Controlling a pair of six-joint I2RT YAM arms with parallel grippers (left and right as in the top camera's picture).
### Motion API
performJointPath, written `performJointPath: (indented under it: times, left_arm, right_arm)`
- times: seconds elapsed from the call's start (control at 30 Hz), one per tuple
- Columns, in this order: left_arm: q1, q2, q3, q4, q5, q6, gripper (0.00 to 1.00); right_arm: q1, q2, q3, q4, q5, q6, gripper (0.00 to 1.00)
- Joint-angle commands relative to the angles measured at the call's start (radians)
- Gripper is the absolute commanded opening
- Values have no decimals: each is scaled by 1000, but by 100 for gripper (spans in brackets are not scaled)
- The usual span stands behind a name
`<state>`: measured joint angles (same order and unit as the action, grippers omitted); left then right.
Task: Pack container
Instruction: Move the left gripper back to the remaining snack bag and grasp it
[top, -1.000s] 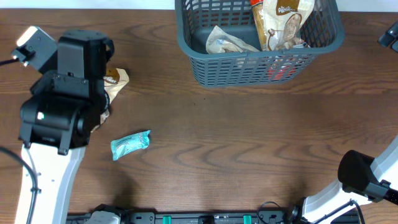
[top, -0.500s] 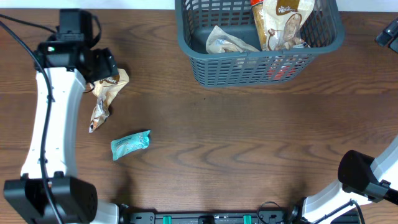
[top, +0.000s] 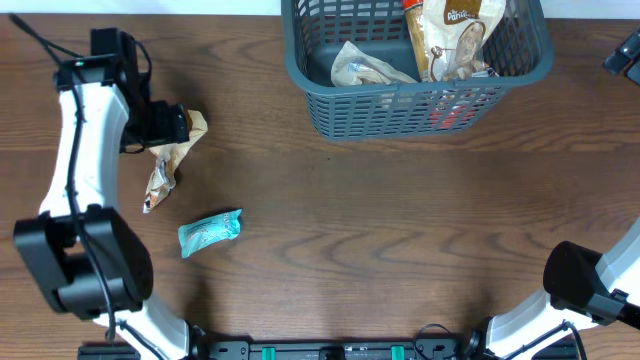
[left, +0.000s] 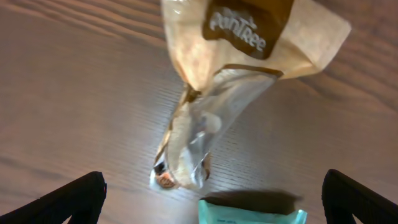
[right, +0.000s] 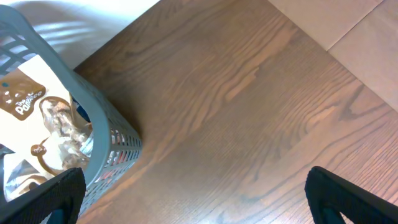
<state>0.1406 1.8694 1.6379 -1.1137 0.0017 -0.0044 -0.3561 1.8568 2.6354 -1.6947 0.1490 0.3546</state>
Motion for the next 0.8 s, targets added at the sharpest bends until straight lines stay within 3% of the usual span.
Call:
performJointPath:
  times: [0.0,0.33,0.77]
  left_arm:
    - [-1,60,1,0,25,53,99]
    - [-3,186,0,2,63,88,99]
    - [-3,236,-13,137,63,101,99]
  right_arm:
    - [-4,-3,-3,-3,-4,-12,99]
    - [-4,-3,-3,-3,-4,-11,99]
    - [-4,-3,-3,-3,-4,-11,99]
